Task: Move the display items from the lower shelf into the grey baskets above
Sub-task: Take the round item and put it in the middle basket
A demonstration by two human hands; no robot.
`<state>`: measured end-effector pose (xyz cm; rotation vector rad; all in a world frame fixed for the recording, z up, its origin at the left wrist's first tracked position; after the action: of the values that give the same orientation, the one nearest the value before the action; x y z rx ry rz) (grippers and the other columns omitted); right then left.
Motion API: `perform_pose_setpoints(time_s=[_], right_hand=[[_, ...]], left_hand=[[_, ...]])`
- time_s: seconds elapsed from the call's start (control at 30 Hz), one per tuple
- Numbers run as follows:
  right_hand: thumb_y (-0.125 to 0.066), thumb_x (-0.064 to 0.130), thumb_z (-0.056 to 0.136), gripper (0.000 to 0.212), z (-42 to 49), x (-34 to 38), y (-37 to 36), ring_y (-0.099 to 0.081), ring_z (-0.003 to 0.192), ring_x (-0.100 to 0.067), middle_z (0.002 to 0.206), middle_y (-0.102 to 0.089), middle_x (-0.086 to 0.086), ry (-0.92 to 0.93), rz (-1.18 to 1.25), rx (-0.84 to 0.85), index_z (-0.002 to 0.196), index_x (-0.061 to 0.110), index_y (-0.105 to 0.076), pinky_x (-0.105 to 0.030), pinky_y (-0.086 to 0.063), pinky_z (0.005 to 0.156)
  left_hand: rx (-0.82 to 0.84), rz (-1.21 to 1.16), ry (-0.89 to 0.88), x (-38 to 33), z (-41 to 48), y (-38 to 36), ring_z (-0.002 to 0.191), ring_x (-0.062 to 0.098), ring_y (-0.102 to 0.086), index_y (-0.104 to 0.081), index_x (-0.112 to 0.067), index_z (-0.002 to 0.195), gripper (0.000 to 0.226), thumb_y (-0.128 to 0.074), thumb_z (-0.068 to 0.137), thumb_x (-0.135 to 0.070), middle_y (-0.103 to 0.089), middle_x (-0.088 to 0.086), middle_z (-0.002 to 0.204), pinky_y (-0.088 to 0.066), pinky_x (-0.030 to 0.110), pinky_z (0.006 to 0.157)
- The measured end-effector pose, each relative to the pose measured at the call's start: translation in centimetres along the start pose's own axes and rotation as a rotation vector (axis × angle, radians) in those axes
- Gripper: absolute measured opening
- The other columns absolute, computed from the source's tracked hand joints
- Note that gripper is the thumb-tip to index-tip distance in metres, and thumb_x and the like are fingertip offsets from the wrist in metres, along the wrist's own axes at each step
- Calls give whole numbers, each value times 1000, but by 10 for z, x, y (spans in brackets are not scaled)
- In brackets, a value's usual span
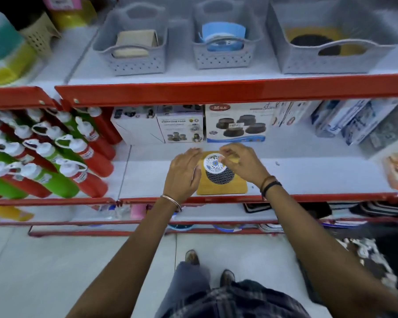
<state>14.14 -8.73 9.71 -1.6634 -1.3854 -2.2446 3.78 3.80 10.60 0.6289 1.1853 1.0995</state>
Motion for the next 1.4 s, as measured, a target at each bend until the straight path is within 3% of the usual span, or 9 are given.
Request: perform_pose_setpoints(time_s=[0.17, 0.37, 0.57, 0.73, 0.9, 1.13, 1.4], right_hand=[[-70, 33, 78, 51, 19, -51, -54, -53, 116, -30, 128, -54, -13, -134, -79, 132, 122, 10, -56, -42, -42, 102], [-67, 39, 78, 84, 44, -84, -90, -22, 142, -31, 157, -18, -14, -194, -361, 169, 145, 11, -24, -44, -24, 113], [-75, 39, 70, 79, 43, -98, -86, -40, 130, -31, 141, -43, -14, -206, -285, 86, 135, 9, -41, -41, -33, 110], [-76, 39, 68, 81, 33, -106, -79, -41, 127, -29, 139, -42, -13, -219, -260, 62, 134, 7, -42, -36, -31, 108], [-76, 39, 70, 76, 19, -104, -67, -38, 129, -27, 142, -40, -10, -210, -183, 43, 133, 9, -45, -34, -29, 110], [-78, 44, 65, 68, -4, -47, -17, -43, 123, -22, 131, -50, -5, -36, -167, -50, 123, 14, -57, -40, -29, 111], [-80, 39, 62, 59, -34, 68, 64, -54, 110, -17, 119, -59, -6, 270, -45, -119, 111, 10, -66, -31, -44, 98]], left_hand=[[284, 79, 133, 30, -1, -72, 138, 27, -36, -39, -5, 138, 57, -25, 89, -32, -40, 13, 148, -35, 47, 110], [384, 119, 269, 43, -1, -120, 146, 25, -15, -18, -8, 147, 69, -20, 90, -46, -15, 10, 158, -19, 46, 116], [388, 124, 338, 52, -14, -136, 146, 26, -13, -17, -6, 147, 67, -15, 92, -43, -14, 12, 158, -16, 47, 117], [422, 115, 319, 56, -13, -143, 148, 23, -4, -9, -9, 149, 71, -4, 86, -42, -4, 9, 160, -9, 42, 119], [398, 136, 265, 50, -18, -136, 148, 23, -5, -10, -9, 149, 66, -9, 90, -39, -5, 9, 160, -12, 42, 120], [223, 149, 204, 18, -27, -79, 147, 22, -9, -15, -13, 148, 60, -16, 92, -34, -12, 5, 159, -10, 43, 118], [78, -3, 125, -47, -17, 14, 140, 1, 12, -1, -21, 149, 64, -6, 89, -45, 9, -10, 156, 2, 32, 117]])
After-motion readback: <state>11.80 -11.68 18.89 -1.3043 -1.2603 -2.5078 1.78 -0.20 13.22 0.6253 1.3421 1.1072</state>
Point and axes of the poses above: each hand's wrist, its own z-axis towards the middle knuckle, its own y-axis out of the back of the hand, x = y × z, the point moved 8 cm from there along z, towards the middle knuckle
